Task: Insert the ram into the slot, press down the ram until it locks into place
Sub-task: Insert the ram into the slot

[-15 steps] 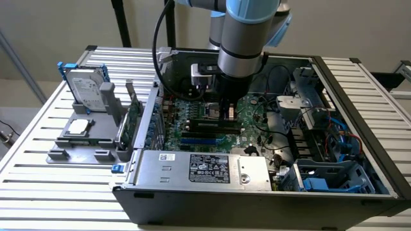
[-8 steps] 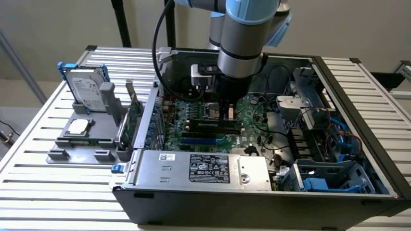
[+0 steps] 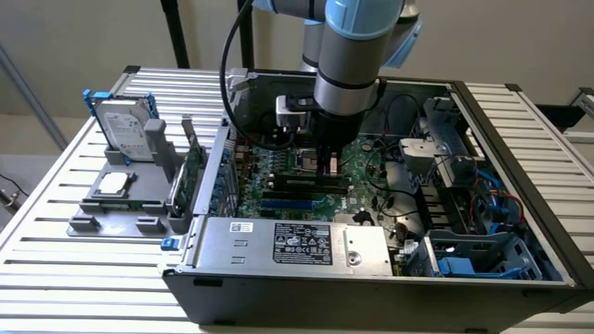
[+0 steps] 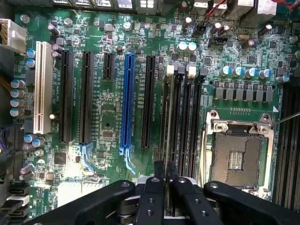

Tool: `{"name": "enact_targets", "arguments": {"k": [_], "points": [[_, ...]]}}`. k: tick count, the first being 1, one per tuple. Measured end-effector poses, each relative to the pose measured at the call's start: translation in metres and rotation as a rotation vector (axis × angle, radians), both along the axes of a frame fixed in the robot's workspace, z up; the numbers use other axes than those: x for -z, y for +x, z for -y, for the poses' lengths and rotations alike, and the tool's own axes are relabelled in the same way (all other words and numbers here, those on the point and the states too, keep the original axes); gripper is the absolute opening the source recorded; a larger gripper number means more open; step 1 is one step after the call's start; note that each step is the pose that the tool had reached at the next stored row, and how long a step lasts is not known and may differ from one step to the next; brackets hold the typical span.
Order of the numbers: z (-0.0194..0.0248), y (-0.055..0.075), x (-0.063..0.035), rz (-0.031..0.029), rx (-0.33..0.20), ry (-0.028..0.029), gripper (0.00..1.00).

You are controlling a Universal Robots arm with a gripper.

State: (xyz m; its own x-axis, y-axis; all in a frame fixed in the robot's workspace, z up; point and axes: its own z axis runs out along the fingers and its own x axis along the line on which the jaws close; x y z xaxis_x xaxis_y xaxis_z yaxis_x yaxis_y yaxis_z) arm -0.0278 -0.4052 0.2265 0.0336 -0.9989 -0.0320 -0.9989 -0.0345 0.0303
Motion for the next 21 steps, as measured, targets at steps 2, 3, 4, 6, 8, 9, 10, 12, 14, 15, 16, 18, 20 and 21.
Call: {"name": "enact_targets", "arguments": {"k": [2,3,4,6,8,9,10,12,14,15,16,18,20,21], "points": [[-0.0001,-0.0001,0.0004,0.0005,0.000,0.0002,0.13],[-0.0001,-0.0003,0.0006,0.0006,0.000,0.0003,0.13],[-0.0001,-0.0004,0.0008,0.0008,0.000,0.0004,0.13],[-0.0002,-0.0010,0.0013,0.0011,0.000,0.0006,0.13],[-0.0004,-0.0012,0.0014,0.0009,0.000,0.0005,0.13],[-0.0005,-0.0012,0.0014,0.0008,0.000,0.0005,0.13],[-0.0006,-0.0013,0.0015,0.0009,0.001,0.0005,0.13],[-0.0007,-0.0013,0.0018,0.0008,0.001,0.0002,0.13],[-0.0008,-0.0013,0.0024,0.0009,0.000,0.0005,0.13],[-0.0008,-0.0013,0.0028,0.0009,0.001,0.0004,0.13],[-0.0008,-0.0013,0.0031,0.0009,0.001,0.0005,0.13],[-0.0008,-0.0013,0.0032,0.0007,0.001,0.0002,0.15],[-0.0008,-0.0013,0.0021,0.0008,0.001,0.0004,0.21],[-0.0008,-0.0013,-0.0002,0.0008,0.001,0.0004,0.21]]}}
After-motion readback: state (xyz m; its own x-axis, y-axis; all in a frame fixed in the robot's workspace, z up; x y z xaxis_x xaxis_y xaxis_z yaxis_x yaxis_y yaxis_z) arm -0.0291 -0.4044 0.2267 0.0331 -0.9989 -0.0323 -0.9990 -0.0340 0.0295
